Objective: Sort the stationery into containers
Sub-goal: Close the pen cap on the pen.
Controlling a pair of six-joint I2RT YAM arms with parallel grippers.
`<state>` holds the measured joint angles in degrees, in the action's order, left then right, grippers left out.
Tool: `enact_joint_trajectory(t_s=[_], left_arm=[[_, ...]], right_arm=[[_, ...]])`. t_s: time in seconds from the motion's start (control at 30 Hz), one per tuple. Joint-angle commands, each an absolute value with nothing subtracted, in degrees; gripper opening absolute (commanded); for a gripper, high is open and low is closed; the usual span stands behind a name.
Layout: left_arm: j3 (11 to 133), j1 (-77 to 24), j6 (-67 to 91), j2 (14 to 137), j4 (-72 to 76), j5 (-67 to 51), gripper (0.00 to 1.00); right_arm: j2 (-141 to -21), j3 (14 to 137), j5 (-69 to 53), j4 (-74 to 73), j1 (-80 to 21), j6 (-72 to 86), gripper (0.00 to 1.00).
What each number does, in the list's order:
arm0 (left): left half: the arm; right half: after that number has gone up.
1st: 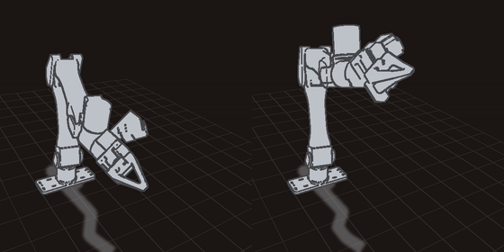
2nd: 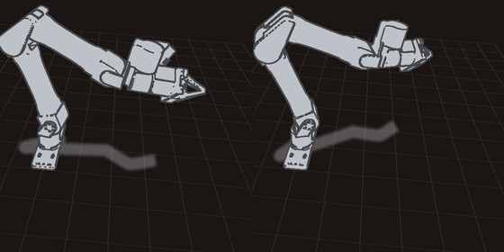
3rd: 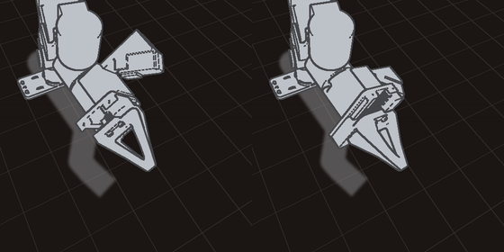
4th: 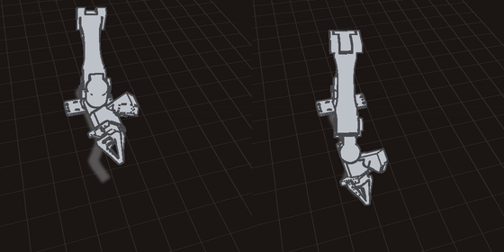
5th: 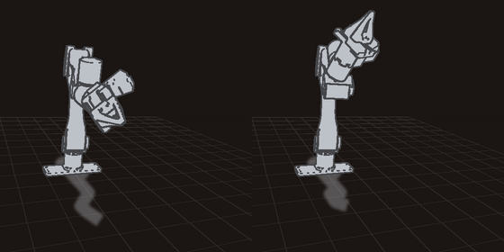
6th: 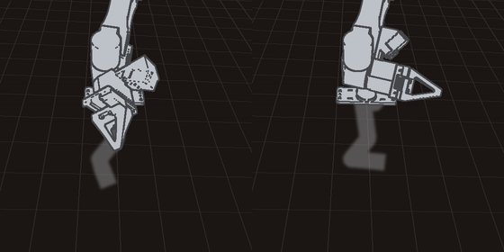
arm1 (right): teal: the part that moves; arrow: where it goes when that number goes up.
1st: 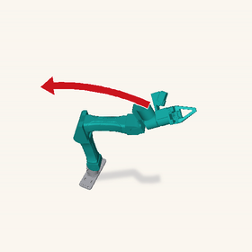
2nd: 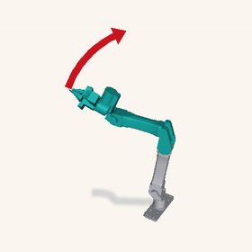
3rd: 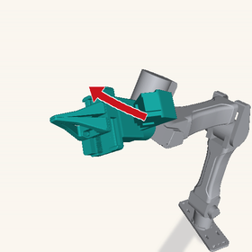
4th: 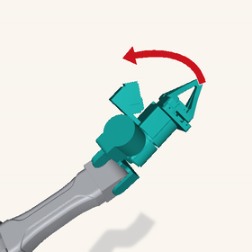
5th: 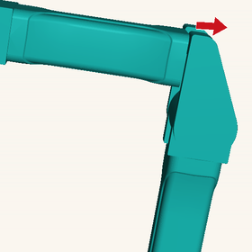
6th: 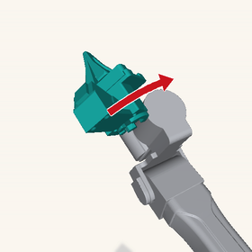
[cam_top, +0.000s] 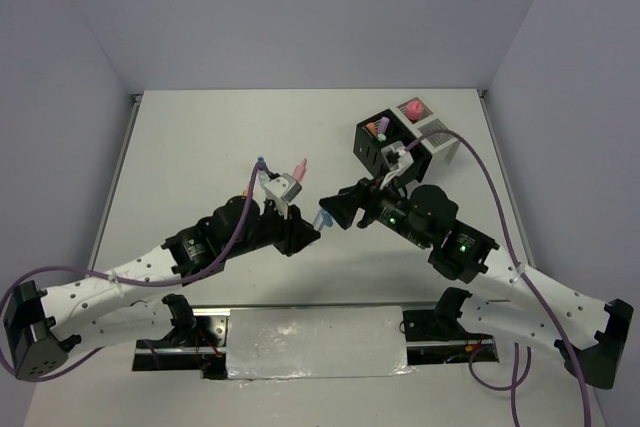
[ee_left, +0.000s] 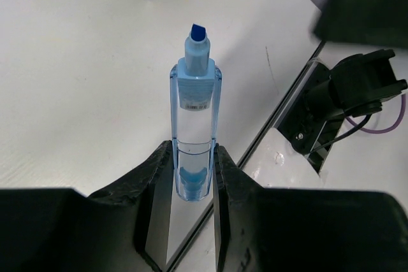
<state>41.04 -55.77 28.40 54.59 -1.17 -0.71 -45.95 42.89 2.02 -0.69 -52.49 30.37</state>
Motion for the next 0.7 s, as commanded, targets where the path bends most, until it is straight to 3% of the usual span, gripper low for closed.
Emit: enact_joint_trajectory(t_s=[0.0,0.2,0.67], left_arm=[[42.36,-55.9,27.51,52.21,2.82,-0.26,0.0],[46.22,-55.9,29.53,52.56,-3.06,-0.26,0.0],[57.3,-55.9,37.44,56.25,-15.38,0.44,0.0]], right_arm=[[-42.37,42.92,11.34,-2.65,-51.68,30.96,0.73],[-34.37,33.15,3.44,6.59,-51.59,15.95,0.73],[-40.43,30.59,-7.47,8.08,-53.08,4.75,0.67]])
